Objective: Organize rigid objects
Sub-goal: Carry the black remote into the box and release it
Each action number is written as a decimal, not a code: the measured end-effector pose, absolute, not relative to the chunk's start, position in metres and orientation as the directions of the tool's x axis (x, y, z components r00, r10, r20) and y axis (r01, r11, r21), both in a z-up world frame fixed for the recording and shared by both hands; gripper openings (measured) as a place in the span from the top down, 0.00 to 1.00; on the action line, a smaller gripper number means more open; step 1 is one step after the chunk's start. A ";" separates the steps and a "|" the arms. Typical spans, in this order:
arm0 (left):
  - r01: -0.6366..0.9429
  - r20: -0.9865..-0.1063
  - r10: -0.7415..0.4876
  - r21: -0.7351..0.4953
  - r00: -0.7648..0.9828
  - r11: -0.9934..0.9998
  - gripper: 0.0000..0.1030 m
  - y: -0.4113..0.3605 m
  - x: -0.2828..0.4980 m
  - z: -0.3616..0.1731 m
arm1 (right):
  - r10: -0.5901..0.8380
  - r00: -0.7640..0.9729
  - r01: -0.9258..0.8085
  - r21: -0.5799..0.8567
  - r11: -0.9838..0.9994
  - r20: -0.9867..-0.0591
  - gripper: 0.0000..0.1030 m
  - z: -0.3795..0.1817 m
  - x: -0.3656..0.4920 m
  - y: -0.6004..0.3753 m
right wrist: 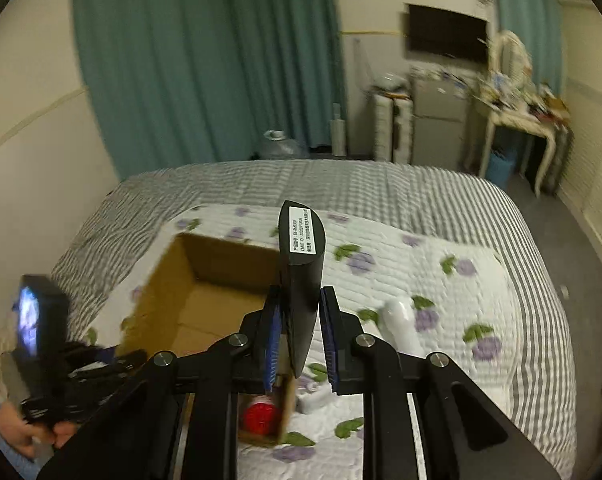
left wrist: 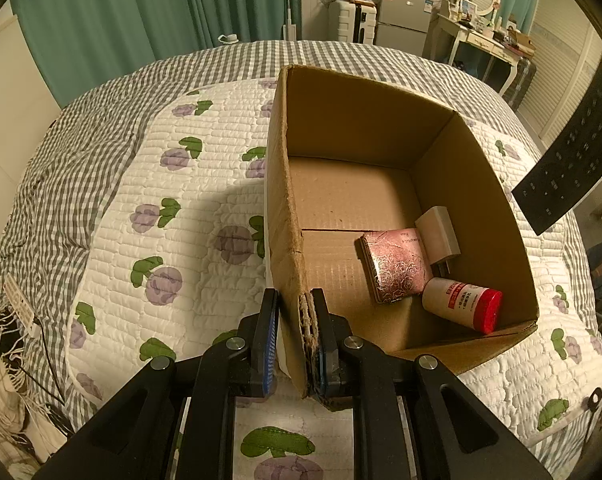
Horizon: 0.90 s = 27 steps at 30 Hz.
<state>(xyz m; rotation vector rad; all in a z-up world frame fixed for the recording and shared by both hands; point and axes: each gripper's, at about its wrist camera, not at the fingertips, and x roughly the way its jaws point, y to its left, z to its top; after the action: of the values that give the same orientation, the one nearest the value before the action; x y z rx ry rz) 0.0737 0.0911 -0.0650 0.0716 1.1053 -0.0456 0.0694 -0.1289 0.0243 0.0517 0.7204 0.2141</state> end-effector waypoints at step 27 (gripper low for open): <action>0.081 -0.895 -0.006 0.034 0.447 0.996 0.85 0.091 0.075 -0.063 | 0.297 0.572 -0.336 0.111 0.935 -0.765 0.40 -0.052 0.104 -0.039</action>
<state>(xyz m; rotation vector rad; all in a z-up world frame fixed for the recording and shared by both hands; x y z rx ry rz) 0.0751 0.0911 -0.0627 0.0752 1.1069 -0.0536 0.1040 -0.0386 -0.0522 -0.0485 0.8873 0.3714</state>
